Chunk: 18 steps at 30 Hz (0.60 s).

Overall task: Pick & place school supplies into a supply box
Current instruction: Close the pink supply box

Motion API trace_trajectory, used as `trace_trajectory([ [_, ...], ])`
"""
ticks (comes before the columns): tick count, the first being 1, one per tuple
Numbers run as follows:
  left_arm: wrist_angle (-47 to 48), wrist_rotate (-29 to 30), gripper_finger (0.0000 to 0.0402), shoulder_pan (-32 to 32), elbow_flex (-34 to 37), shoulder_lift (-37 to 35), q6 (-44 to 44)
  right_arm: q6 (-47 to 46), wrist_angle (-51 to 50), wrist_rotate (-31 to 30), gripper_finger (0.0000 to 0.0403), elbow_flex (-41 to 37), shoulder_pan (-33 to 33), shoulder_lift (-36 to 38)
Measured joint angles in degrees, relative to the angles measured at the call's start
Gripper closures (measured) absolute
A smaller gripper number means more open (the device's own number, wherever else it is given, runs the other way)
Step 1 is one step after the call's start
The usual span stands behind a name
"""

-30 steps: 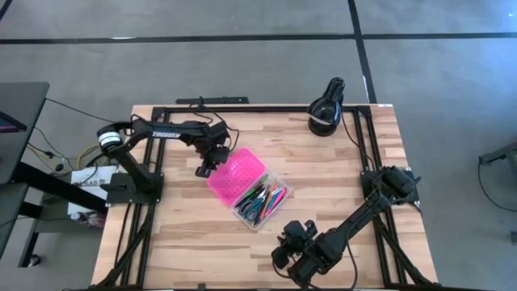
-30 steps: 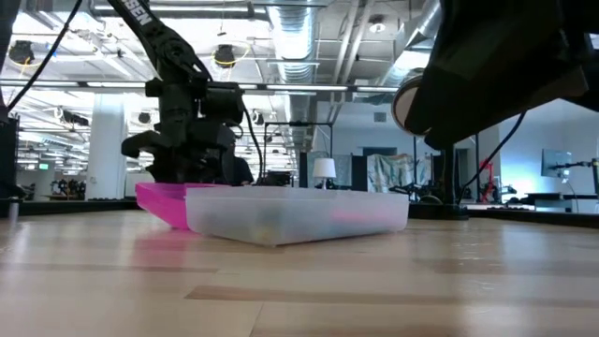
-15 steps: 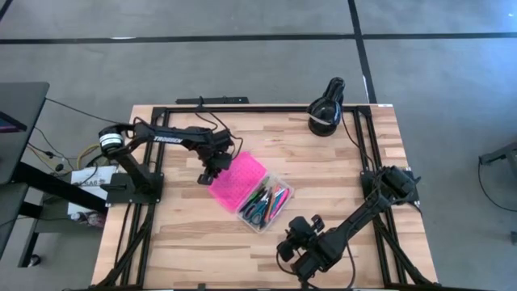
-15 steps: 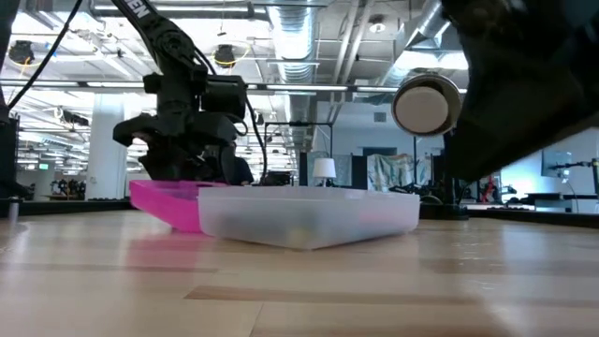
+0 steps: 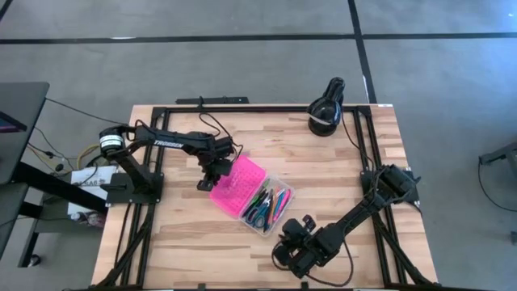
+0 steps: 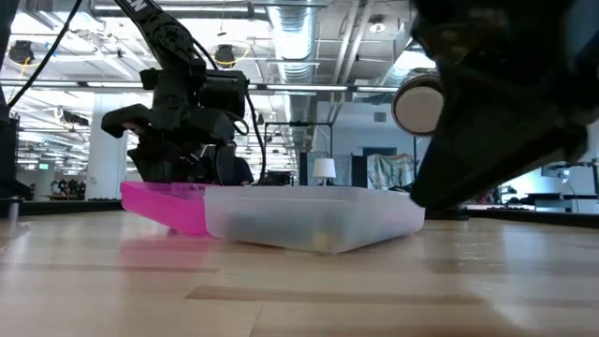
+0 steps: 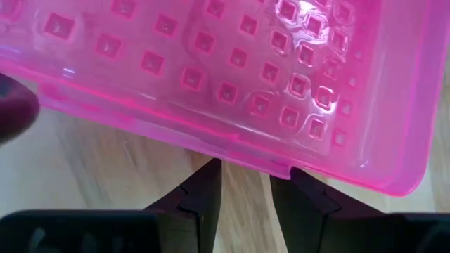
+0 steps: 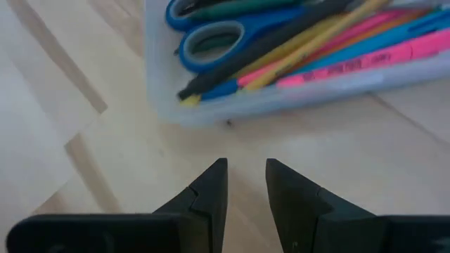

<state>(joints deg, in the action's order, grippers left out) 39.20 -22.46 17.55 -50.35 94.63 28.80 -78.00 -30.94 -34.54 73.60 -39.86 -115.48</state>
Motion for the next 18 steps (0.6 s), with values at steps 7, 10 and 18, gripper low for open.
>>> trace_trajectory([
  [7, -0.2, -1.3, 0.0288, -0.8, 0.3, 0.0, -2.5, 3.0, 0.0, 0.4, 0.031, 0.0, 1.9, 0.0],
  [10, -1.3, -2.7, 0.0288, -1.2, 2.7, 0.0, -3.8, 3.0, 0.0, 0.8, 0.031, 0.0, 1.8, 0.0],
  [18, -9.7, -5.2, 0.0288, -2.8, 11.6, -4.0, -8.5, 3.0, 0.1, 1.6, 0.031, 0.0, 0.9, 0.5],
])
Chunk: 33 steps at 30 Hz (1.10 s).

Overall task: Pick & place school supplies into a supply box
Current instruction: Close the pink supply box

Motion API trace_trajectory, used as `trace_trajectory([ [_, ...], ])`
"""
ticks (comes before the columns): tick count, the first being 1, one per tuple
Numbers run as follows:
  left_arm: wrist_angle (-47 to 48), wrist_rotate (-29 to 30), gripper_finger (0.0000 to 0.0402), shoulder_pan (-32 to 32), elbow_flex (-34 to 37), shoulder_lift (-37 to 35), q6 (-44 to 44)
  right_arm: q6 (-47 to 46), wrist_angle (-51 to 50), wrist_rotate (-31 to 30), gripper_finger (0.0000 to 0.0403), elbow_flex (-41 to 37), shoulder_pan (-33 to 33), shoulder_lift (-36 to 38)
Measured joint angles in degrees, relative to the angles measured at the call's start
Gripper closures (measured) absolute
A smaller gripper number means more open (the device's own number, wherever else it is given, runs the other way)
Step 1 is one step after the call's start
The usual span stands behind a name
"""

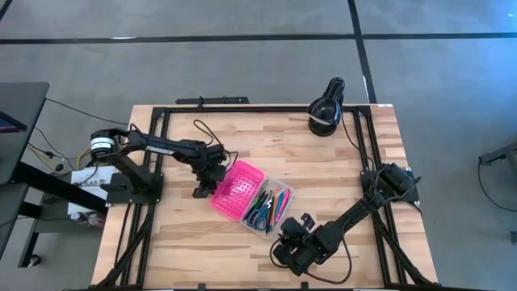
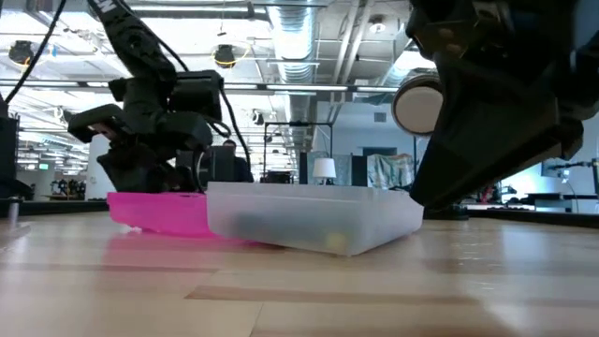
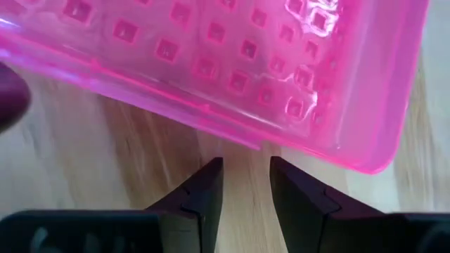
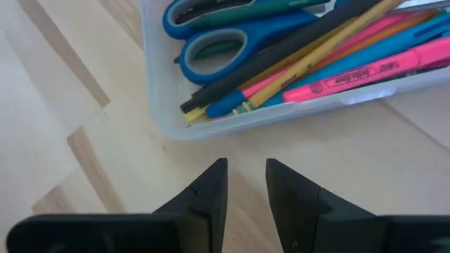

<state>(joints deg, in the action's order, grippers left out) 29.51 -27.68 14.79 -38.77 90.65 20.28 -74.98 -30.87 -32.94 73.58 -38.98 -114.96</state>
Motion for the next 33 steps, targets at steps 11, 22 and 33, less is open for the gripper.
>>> trace_trajectory([
  [11, -2.3, 15.8, 0.0288, -0.2, 0.8, -8.7, -6.8, 0.4, 1.0, 2.6, 0.031, 0.2, 0.0, 0.0],
  [22, -2.4, 18.1, 0.0288, -0.1, 0.8, -8.8, -11.5, 0.6, 0.9, 9.3, 0.031, 1.4, 0.9, -0.1],
  [33, -2.4, 22.9, 0.0288, -0.1, 0.7, -8.8, -12.6, 1.5, 0.6, 8.5, 0.031, 1.4, 0.9, -0.1],
])
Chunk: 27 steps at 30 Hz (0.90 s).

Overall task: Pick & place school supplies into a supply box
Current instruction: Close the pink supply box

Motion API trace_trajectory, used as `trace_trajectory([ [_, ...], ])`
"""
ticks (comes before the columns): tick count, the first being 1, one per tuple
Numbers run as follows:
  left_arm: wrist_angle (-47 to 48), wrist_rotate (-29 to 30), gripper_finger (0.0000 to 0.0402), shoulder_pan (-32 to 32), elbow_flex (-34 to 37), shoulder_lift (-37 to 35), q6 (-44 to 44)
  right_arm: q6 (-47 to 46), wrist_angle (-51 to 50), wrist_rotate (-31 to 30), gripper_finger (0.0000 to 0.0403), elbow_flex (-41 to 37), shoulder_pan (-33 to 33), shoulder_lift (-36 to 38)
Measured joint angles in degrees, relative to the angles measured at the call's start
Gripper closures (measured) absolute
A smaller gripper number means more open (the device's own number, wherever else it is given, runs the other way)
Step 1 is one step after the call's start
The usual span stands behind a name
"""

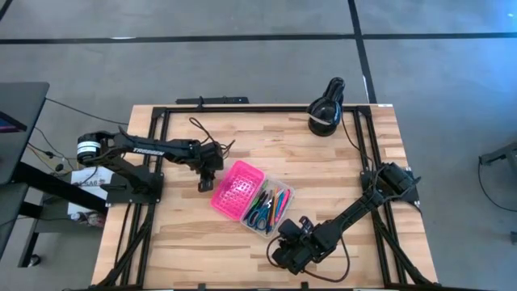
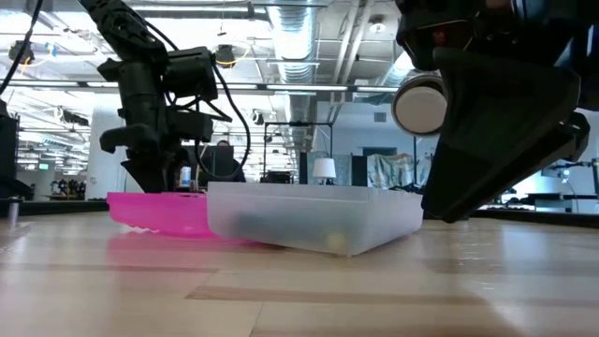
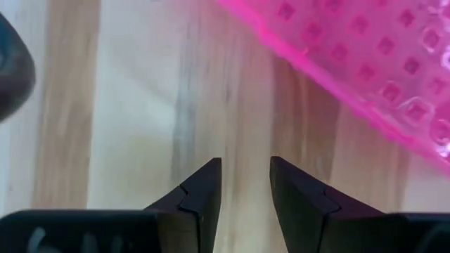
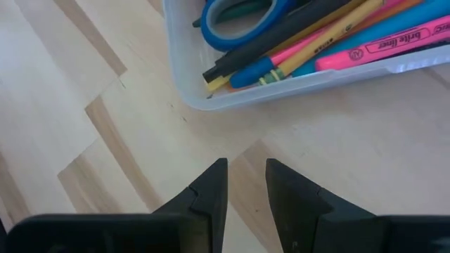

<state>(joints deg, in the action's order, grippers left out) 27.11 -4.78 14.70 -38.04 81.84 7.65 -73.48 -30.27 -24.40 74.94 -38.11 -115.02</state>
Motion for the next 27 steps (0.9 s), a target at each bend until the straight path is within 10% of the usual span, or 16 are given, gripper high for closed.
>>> trace_trajectory([
  [17, -0.7, 18.9, 0.0288, 0.4, -0.1, 0.0, -9.5, -9.3, -1.1, 4.9, 0.031, 0.0, 2.4, 0.0],
  [27, -0.5, 20.6, 0.0288, 0.5, -0.1, 0.0, -13.0, -12.4, -0.6, 6.5, 0.031, 0.0, 3.1, 0.0],
])
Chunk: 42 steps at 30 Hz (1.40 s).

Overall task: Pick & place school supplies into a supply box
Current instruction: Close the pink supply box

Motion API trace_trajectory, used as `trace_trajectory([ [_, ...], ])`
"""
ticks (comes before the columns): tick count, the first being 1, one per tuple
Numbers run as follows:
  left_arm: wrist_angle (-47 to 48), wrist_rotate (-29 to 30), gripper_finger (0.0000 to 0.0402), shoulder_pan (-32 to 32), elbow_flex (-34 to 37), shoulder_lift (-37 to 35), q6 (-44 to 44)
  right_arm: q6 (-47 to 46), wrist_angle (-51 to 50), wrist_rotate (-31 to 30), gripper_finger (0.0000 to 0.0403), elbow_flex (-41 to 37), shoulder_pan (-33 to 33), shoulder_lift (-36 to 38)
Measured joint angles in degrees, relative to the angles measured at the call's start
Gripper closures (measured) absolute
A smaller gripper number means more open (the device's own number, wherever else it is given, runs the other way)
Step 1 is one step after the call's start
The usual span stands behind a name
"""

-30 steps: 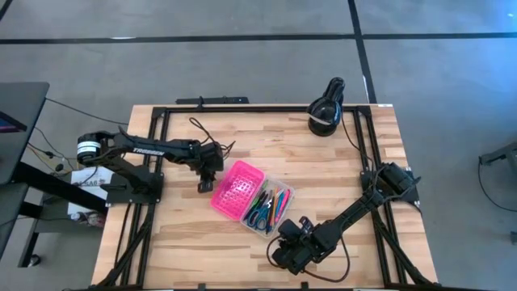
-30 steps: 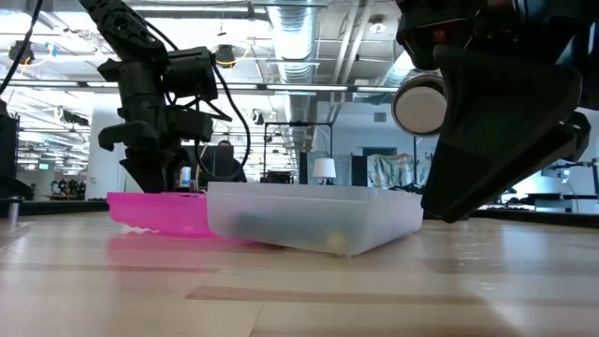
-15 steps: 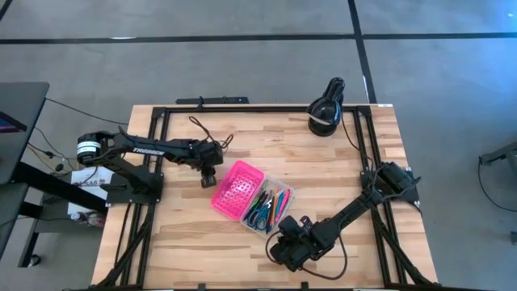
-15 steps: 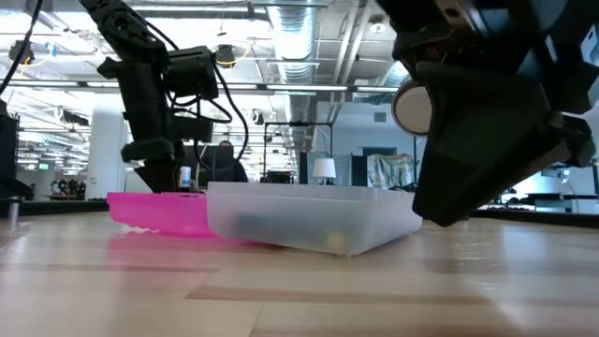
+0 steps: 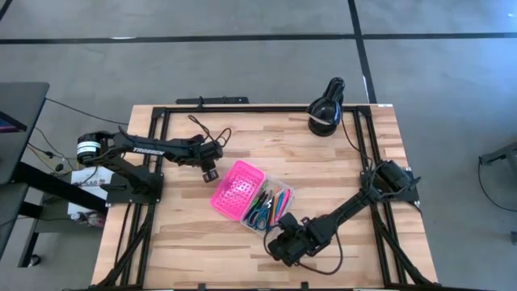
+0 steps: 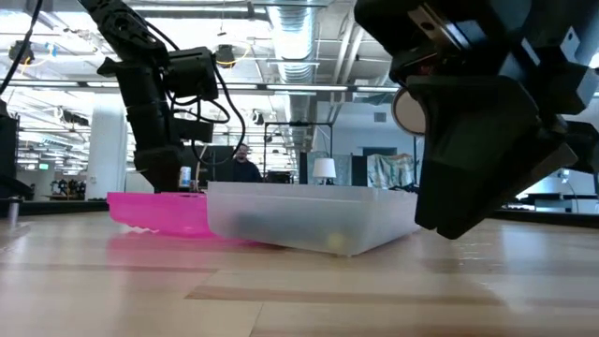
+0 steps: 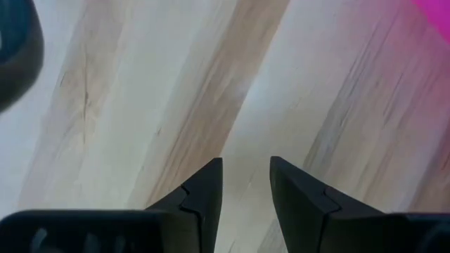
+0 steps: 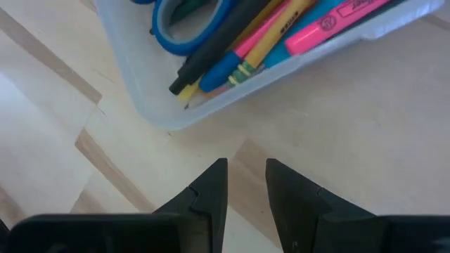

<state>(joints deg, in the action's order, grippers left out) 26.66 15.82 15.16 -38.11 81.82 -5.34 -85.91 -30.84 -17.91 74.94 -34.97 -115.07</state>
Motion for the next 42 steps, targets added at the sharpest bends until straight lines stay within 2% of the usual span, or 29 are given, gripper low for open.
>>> trace_trajectory([
  [3, 0.2, -0.8, 0.0288, 0.0, 0.0, 0.0, 1.3, -0.1, 0.0, -0.2, 0.031, 0.0, -0.3, 0.0],
  [8, 0.4, -8.7, 0.0288, 0.0, 0.0, -0.3, 8.4, -1.3, 0.1, -3.2, 0.031, 0.0, -0.6, 0.0],
  [11, 0.5, -9.4, 0.0288, 0.0, 0.0, -0.2, 9.1, -1.0, 0.4, -5.6, 0.031, 0.0, -0.8, 0.0],
  [17, 1.0, -9.4, 0.0288, 0.4, 0.0, -1.0, 11.7, 4.3, -2.3, -11.1, 0.031, 0.0, -1.4, 1.0],
  [21, 0.4, -9.7, 0.0288, 1.7, 0.0, -2.3, 12.7, 11.4, -5.6, -15.8, 0.031, 0.0, -1.7, 4.2],
  [24, 0.1, -12.8, 0.0288, 2.7, 0.0, -3.0, 13.8, 15.8, -9.1, -18.4, 0.031, -0.4, -0.7, 7.6],
  [27, -1.0, -16.4, 0.0288, 3.5, 0.0, -2.9, 14.0, 21.8, -8.2, -18.6, 0.031, -2.3, 1.0, 11.0],
  [30, -1.1, -18.8, 0.0288, 3.6, 0.0, -2.9, 15.3, 31.4, -1.1, -18.4, 0.031, -4.6, 2.5, 14.5],
  [34, -1.1, -19.1, 0.0288, 3.6, 0.0, -2.9, 17.7, 41.8, 10.9, -18.4, 0.031, -9.7, 3.3, 19.6],
  [38, -1.1, -19.1, 0.0288, 3.6, 0.0, -2.9, 18.7, 42.9, 21.6, -18.6, 0.031, -19.4, 2.8, 23.5],
  [42, -1.1, -19.5, 0.0288, 3.6, 0.0, -2.9, 21.9, 44.5, 37.4, -18.0, 0.031, -28.6, 2.0, 25.6],
])
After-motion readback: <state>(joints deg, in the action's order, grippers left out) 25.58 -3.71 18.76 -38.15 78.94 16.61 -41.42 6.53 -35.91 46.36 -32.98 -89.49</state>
